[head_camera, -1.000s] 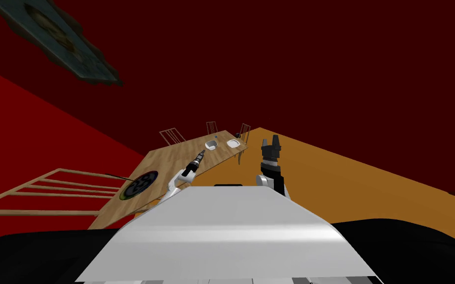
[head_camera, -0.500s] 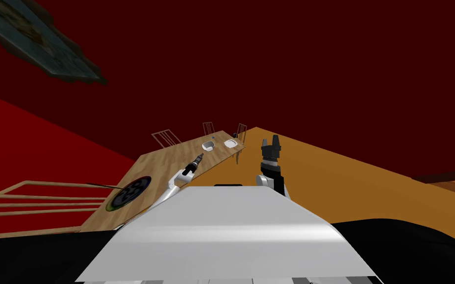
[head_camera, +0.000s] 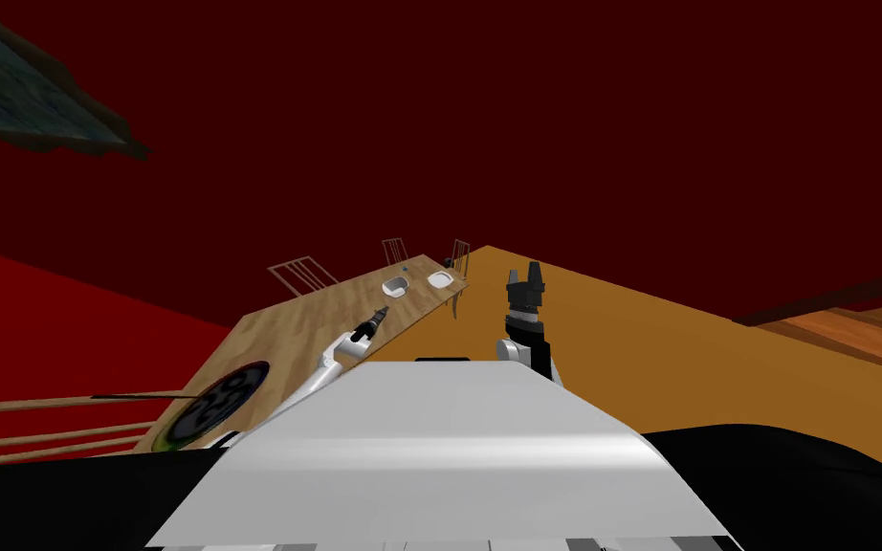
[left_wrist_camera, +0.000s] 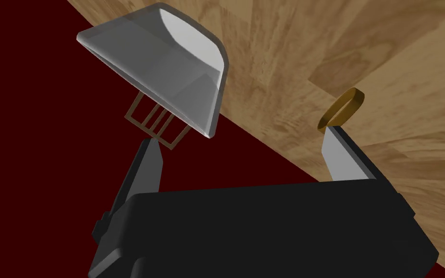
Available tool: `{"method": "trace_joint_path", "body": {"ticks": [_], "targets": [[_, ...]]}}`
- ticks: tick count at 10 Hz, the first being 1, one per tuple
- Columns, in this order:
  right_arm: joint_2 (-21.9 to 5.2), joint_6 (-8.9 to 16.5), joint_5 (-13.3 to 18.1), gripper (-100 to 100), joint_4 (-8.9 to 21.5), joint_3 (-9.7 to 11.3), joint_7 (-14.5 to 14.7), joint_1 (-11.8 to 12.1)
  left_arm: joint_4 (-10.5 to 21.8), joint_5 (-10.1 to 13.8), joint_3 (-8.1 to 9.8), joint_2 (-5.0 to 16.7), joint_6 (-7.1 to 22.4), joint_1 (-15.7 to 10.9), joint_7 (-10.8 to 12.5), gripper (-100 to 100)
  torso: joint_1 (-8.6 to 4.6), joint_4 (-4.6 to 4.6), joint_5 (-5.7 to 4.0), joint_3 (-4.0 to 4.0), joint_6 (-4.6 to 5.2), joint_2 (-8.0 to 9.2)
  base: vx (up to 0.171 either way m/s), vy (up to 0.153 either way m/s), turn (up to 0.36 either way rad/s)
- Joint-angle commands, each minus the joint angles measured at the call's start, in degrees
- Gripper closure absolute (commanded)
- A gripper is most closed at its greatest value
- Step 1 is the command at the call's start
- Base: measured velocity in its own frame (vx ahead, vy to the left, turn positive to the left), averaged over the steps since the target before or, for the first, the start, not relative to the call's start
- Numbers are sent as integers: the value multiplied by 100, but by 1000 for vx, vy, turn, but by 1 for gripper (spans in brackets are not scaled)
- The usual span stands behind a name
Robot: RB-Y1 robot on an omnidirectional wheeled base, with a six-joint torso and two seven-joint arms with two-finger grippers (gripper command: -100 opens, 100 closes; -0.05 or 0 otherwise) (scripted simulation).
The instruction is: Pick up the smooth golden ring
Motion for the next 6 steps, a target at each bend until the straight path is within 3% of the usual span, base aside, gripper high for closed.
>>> {"method": "trace_joint_path", "body": {"ticks": [1, 2, 5, 6], "targets": [[0, 0, 0, 0, 0, 0, 0, 0, 286, 50, -70, 207, 219, -42, -12, -100, 0, 0, 0, 0, 0, 0, 58, -18, -205], [0, 0, 0, 0, 0, 0, 0, 0, 327, 50, -70, 207, 219, -42, -12, -100, 0, -1, -1, -2, -1, -5, 41, -10, -38], [0, 0, 0, 0, 0, 0, 0, 0, 919, 86, -168, 468, 510, -88, -63, -100, 0, 0, 0, -1, 0, -1, 47, -13, -186], [0, 0, 0, 0, 0, 0, 0, 0, 919, 86, -168, 468, 510, -88, -63, -100, -1, -1, -1, -3, -2, -5, 43, -1, -43]]}}
